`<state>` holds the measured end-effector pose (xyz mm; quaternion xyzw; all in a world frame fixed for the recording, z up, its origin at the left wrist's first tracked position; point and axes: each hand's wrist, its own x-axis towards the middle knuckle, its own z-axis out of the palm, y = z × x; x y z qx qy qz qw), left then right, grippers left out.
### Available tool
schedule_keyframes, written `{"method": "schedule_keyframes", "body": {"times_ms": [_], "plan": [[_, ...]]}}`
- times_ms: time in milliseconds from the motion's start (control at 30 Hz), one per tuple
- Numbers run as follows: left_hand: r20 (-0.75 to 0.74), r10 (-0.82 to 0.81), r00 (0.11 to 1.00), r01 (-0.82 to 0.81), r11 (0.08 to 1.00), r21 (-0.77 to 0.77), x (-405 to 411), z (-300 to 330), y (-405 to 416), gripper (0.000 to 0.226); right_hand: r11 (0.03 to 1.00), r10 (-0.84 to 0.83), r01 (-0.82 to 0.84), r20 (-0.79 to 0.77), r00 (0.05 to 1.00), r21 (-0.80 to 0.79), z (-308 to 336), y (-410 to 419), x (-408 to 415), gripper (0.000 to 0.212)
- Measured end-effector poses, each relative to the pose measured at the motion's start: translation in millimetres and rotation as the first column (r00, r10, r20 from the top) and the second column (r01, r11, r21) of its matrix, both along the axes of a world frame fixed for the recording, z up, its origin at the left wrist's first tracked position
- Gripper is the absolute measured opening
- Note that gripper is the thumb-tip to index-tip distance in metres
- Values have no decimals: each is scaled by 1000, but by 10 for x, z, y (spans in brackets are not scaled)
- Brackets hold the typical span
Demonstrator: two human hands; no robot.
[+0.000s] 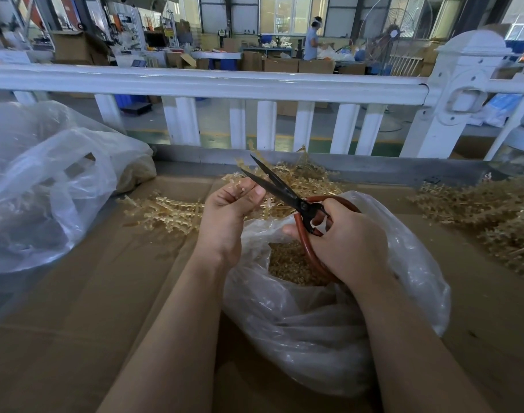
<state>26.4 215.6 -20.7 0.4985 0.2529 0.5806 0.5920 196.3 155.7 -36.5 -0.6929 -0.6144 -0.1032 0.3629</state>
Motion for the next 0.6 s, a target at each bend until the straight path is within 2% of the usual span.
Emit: {"method": "schedule_keyframes", "body": {"times_ms": [100,200,367,500,600], "plan": [[-18,21,1000,-20,999,26,-1,-12,13,22,1000,-5,5,28,1000,14,-18,9,13,58],[-6,24,1000,-24,999,26,-2,-7,15,18,1000,-17,17,55,998,1,-41,28,29,51],[-10,39,999,-39,999,26,-3,-5,19,19,1000,-13,13,52,999,-3,-30,27,20,53],[-2,30,1000,-30,999,22,-1,0,11,7,1000,4,-4,49,999,1,-40,26,16,64],[-1,25,1000,-25,999,21,2,-3,9,7,1000,13,-13,51,999,2,-50,27,28,61]]}}
